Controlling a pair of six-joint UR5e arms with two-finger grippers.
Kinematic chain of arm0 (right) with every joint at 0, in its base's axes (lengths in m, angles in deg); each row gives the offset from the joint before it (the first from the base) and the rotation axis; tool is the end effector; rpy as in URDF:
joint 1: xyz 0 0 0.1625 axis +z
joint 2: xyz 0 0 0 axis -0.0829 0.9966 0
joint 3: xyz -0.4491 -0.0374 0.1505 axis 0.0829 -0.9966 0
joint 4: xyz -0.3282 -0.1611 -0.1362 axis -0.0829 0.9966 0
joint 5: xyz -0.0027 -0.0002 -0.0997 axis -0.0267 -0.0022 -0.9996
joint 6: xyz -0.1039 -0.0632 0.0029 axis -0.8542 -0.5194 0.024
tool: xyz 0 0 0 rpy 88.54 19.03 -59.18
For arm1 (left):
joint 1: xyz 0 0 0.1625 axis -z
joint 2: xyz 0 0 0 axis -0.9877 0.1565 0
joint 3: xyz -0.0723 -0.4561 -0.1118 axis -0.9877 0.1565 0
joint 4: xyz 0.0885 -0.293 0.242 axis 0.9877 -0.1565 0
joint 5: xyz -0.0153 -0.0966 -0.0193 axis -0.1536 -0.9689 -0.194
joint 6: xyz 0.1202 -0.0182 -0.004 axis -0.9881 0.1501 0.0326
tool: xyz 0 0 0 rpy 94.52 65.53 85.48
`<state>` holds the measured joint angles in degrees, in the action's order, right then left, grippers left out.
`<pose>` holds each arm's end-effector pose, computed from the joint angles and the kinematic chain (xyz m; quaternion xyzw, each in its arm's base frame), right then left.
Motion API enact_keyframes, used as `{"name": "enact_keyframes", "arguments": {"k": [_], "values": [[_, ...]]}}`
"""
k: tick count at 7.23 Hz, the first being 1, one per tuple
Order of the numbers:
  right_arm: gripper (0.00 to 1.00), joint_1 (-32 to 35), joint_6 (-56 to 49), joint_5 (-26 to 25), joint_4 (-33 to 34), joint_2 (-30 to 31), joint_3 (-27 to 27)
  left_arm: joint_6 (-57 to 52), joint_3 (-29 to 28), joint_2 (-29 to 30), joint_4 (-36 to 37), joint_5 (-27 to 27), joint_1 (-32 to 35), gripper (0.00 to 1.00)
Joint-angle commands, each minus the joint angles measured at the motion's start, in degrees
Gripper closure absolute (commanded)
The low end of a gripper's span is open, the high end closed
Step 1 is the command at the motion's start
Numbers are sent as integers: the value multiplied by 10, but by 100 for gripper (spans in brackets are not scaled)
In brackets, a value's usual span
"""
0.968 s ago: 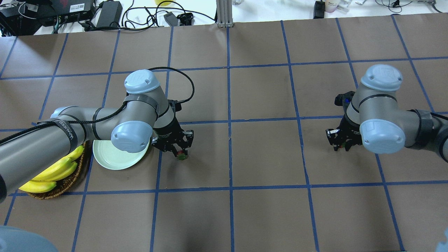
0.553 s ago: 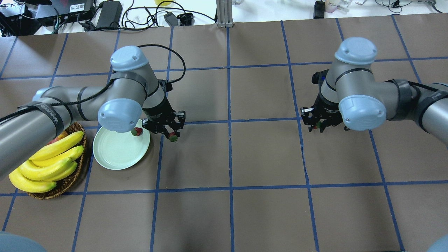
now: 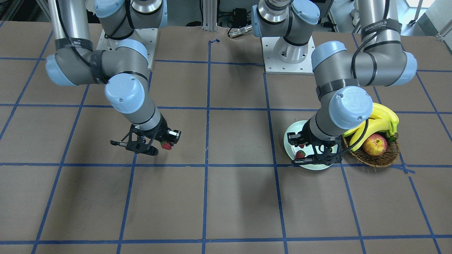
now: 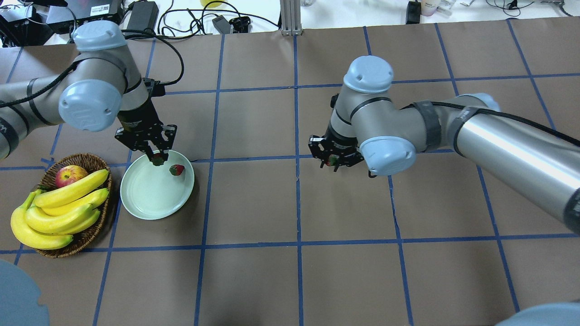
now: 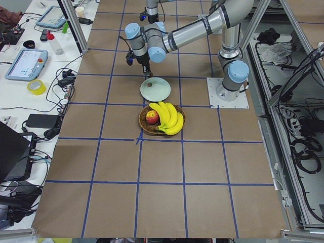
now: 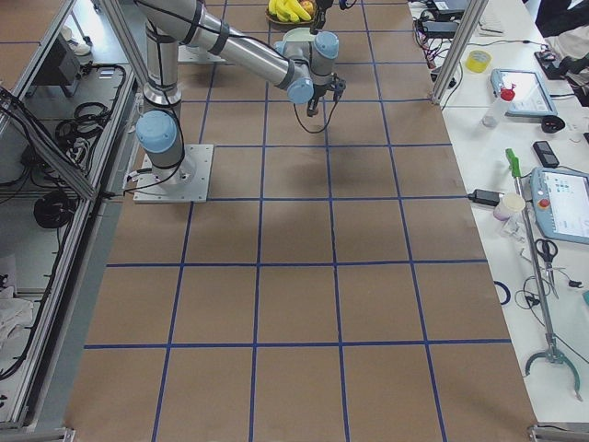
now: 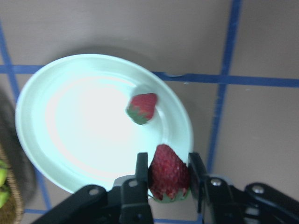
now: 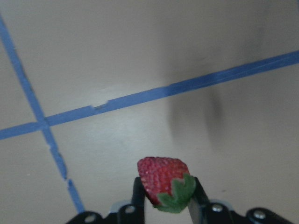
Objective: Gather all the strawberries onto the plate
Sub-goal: 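Drop the strawberry into the plate with the left gripper while the right carries the last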
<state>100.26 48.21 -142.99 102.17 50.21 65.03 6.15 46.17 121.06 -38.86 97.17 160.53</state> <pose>0.2964 -0.5049 0.2648 0.1295 0.9873 0.0438 0.0807 -0.0238 -0.5432 0.2979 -0.0235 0.9902 0.1350 0.0253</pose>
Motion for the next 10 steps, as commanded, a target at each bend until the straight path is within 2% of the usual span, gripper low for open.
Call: {"name": "enact_keyframes", "arguments": {"k": [1,2,3,4,6,7,8,9,10], "values": [[97,84,71,17,11,-52,-68,-44,19,23,10,5,-40,100],[98,109,74,33,16,-73,-97,-40,19,33,17,5,-42,100],[90,118,75,26,17,-78,-99,-43,19,36,22,1,-42,3],[30,118,76,31,14,-79,-97,-49,18,33,23,0,-41,0],[20,125,75,23,8,-74,-92,-46,8,9,23,-5,-32,0],[5,127,71,17,7,-65,-92,-49,4,-6,22,-7,-13,0],[0,122,63,-17,-12,-35,-92,-44,2,-14,22,-23,9,0],[0,106,17,-62,-74,3,-97,-27,2,-21,23,-45,31,0],[0,63,-9,-67,-113,43,-100,31,2,-22,24,-78,43,0]]}}
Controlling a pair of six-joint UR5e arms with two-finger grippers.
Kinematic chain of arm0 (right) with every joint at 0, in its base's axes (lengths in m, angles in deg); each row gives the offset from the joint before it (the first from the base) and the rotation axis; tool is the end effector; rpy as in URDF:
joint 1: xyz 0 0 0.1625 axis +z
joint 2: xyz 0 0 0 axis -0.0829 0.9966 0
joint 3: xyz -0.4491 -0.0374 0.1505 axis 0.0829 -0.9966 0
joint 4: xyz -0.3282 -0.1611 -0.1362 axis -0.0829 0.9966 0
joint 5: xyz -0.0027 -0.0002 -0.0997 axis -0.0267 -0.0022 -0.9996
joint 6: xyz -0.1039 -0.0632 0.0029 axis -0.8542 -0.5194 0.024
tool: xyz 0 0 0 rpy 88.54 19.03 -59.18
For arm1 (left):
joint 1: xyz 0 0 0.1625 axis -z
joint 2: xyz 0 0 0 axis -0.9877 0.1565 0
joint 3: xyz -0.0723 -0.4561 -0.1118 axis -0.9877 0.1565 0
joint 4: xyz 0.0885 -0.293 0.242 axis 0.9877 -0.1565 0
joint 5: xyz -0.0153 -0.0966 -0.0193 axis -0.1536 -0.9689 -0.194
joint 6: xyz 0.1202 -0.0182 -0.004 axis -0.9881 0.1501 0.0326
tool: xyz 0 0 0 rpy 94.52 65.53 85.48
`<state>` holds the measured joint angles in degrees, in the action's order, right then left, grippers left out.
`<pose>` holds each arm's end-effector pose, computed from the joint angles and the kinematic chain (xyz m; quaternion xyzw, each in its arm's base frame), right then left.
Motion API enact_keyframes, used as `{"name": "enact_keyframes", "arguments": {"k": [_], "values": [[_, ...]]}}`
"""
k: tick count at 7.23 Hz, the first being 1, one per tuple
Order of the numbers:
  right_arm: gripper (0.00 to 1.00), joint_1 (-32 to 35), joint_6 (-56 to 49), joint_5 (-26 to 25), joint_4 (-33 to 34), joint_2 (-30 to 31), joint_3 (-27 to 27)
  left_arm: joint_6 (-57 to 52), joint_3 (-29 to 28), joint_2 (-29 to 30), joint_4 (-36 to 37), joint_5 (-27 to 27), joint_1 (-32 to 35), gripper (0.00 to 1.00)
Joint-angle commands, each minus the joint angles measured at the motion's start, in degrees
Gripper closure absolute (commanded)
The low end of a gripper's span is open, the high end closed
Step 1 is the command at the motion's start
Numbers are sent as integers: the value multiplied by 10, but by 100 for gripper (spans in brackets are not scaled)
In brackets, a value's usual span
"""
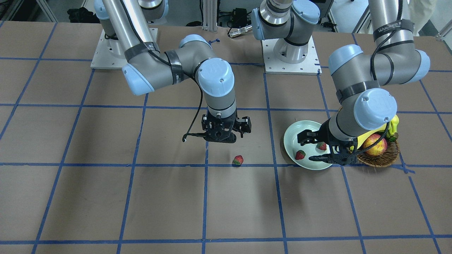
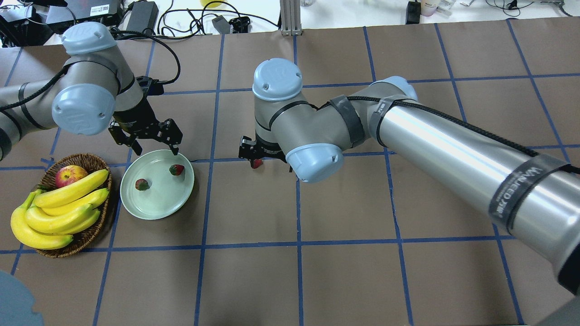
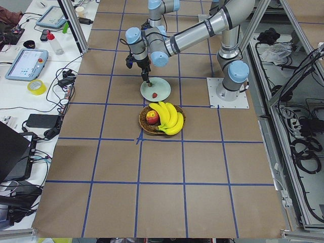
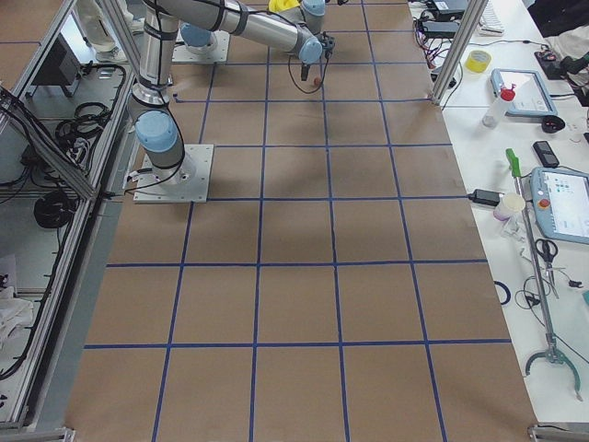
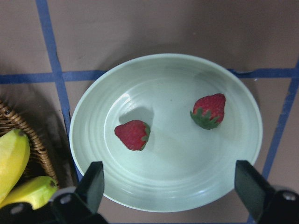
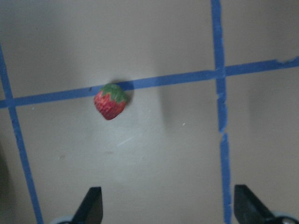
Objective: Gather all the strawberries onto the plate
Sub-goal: 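Set the last strawberry beside the plate with the right gripper while the left reaches over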
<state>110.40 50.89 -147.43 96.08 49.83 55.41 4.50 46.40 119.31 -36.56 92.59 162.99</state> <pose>0.3895 -0.4857 0.3180 0.0634 0.9964 0.0099 0.0547 -0.0568 -0.5429 0.3149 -0.0067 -0.9953 -0.0964 0.0082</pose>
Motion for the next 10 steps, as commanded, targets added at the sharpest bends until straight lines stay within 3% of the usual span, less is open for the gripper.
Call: {"name": "enact_keyframes", "arguments": {"k": [1,3,4,6,10], "values": [[0,-95,-51,-23,-60,82,-11,102,0,5,3,-85,28,0],[0,-165,-102,-43,-171,136,-33,113,3,17,68,-90,68,0],[0,-184,-109,-70,-235,162,-63,116,4,30,103,-90,96,0],[0,-193,-111,-71,-324,188,-125,112,6,61,183,-104,153,0],[0,-185,-129,-91,-314,196,-137,44,46,97,255,-100,185,0]]}}
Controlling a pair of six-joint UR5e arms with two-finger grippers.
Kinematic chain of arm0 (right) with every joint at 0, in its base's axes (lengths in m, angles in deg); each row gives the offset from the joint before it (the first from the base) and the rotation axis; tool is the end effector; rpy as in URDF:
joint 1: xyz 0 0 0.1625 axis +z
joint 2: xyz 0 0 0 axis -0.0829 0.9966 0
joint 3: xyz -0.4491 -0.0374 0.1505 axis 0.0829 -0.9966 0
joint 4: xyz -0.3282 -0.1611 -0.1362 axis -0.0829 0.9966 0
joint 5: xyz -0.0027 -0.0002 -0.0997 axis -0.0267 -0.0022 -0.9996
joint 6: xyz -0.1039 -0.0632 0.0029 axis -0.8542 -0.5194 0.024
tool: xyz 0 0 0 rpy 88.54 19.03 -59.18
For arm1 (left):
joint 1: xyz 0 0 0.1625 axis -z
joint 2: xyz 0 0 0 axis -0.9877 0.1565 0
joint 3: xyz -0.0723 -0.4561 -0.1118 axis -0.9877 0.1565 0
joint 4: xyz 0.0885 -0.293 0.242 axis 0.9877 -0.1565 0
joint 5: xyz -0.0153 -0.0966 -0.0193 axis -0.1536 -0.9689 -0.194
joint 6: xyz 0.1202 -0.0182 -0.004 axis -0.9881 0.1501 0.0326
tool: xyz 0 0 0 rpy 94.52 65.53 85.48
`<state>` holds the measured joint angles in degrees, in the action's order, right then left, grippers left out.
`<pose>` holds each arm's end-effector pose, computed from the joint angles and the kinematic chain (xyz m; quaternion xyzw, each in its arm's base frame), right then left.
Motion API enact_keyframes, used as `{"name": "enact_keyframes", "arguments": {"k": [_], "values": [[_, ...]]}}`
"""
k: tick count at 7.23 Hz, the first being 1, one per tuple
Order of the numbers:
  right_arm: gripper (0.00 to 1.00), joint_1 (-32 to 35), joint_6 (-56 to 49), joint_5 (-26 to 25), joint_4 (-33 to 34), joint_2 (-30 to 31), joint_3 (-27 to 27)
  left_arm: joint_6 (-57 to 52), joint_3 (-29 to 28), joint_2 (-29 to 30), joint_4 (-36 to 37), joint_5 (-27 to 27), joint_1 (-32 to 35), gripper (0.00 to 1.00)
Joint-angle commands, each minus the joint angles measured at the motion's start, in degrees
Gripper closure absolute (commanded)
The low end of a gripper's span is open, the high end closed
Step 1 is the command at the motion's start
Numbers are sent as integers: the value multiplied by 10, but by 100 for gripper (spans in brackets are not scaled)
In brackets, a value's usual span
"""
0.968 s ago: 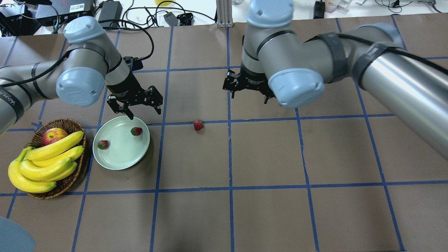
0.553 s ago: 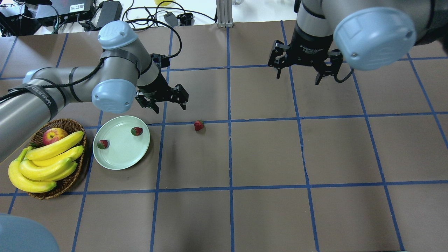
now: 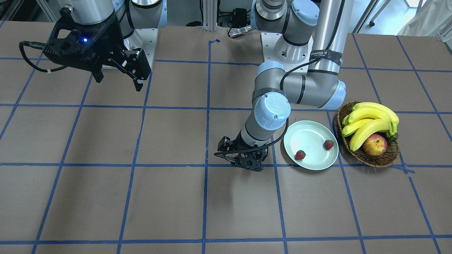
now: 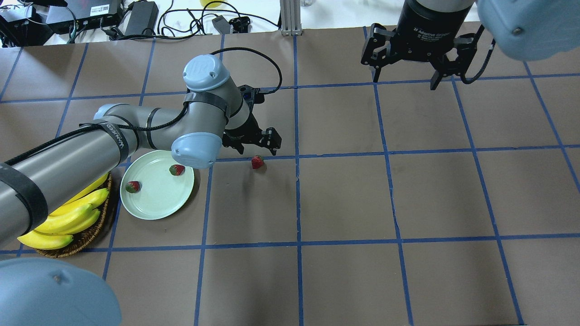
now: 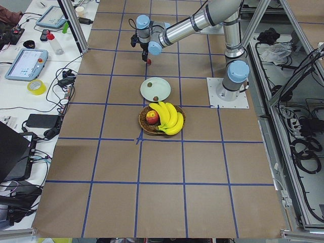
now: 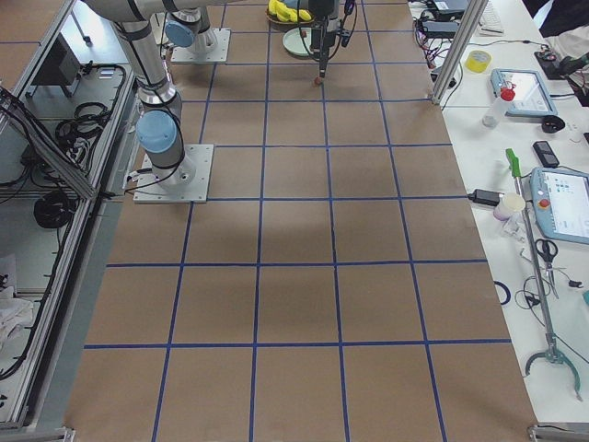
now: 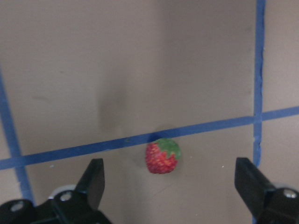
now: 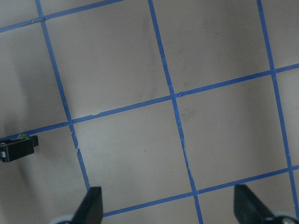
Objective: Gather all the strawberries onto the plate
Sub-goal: 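Set the last strawberry beside the plate with the right gripper while the left reaches over, then grasp the last strawberry with the left gripper and lift it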
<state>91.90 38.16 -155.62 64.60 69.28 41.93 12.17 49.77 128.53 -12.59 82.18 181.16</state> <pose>0.1847 -0.4723 0.5574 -0.1151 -0.9927 0.0339 0.0113 -0.2543 -0.5468 0.2403 -0.0974 -0.9916 -0.0042 0.0847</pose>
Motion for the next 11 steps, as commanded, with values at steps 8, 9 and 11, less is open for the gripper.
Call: {"name": "enact_keyframes", "arguments": {"k": [8,9,11], "values": [[0,0,-36,-10,36,5,1,-47,3,8,17,6,2,100],[0,-2,-38,-11,34,4,-3,-45,-23,-5,2,16,-1,100],[0,-1,-37,-11,35,4,6,-49,-117,-44,-181,60,-70,100]]}}
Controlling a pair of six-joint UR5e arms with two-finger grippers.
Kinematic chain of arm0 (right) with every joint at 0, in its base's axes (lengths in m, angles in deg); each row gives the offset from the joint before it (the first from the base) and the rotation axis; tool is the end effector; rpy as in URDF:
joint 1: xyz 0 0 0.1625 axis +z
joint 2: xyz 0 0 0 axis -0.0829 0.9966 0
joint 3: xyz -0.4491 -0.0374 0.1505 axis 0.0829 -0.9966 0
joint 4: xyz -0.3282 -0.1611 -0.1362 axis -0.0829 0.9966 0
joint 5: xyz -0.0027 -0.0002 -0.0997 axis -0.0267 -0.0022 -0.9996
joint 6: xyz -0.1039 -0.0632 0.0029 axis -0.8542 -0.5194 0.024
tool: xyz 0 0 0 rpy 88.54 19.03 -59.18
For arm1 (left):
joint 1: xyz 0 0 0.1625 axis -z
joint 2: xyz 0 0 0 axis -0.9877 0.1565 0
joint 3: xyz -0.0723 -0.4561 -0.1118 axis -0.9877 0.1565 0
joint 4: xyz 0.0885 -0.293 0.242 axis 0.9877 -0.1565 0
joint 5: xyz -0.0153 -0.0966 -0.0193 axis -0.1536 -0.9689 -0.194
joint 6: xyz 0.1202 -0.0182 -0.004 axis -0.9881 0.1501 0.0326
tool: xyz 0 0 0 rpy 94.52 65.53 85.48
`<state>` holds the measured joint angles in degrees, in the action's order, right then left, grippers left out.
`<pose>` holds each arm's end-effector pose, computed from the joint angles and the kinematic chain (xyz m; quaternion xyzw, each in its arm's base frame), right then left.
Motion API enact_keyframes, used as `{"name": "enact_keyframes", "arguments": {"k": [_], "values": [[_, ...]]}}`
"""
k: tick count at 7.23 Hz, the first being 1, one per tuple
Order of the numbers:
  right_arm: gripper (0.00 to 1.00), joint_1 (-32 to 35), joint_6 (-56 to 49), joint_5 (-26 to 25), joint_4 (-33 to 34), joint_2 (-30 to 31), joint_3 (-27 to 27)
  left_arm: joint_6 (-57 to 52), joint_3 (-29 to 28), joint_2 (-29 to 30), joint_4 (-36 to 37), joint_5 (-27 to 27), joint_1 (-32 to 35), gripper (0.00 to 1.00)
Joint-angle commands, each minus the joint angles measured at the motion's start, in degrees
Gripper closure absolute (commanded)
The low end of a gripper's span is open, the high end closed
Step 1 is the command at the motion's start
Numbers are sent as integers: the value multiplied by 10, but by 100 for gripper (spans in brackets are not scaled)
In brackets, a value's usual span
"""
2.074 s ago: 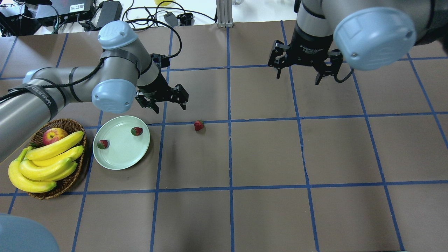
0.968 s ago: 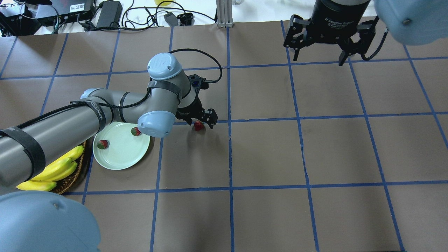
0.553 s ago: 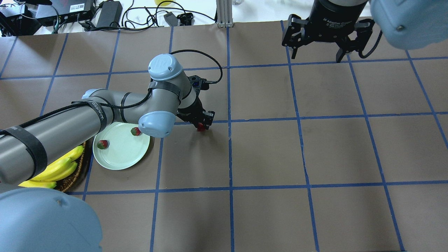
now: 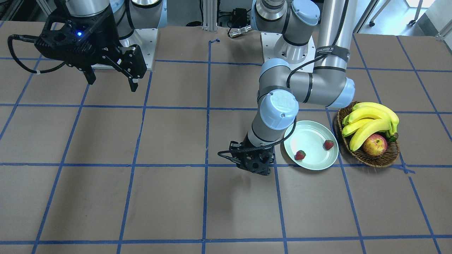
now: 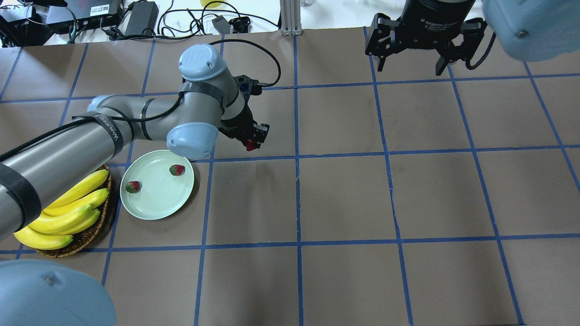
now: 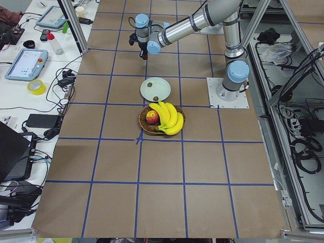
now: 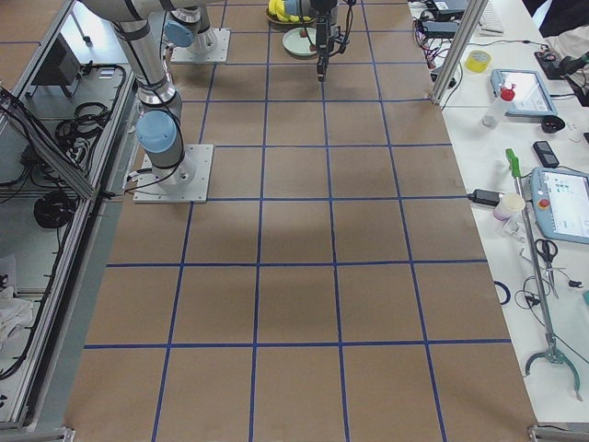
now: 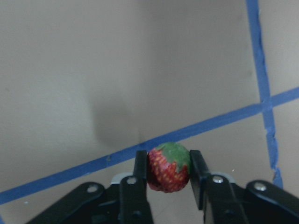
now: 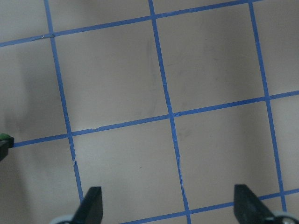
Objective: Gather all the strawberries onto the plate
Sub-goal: 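Move the left gripper over the plate and open it to drop the strawberry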
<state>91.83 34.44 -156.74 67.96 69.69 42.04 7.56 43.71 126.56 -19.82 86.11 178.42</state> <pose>0.1822 -0.4764 0.5666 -0.0845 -0.9941 0.0666 0.0157 -0.2218 -0.5759 0.2890 -0.1141 -0.9921 0.0088 0.0507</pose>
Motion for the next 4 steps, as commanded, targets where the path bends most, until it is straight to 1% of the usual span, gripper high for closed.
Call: {"name": "enact_keyframes", "arguments": {"k": [1,2,3,4], "values": [[0,-2,-16,0,2,0,6,-13,-73,-46,-174,53,-87,100],[0,-1,-20,0,2,0,6,-70,-69,-55,-180,117,-128,100],[0,-1,-20,0,2,0,6,-94,-54,-55,-183,126,-171,100],[0,0,-19,-5,2,1,6,-105,-24,-51,-179,125,-203,100]]}}
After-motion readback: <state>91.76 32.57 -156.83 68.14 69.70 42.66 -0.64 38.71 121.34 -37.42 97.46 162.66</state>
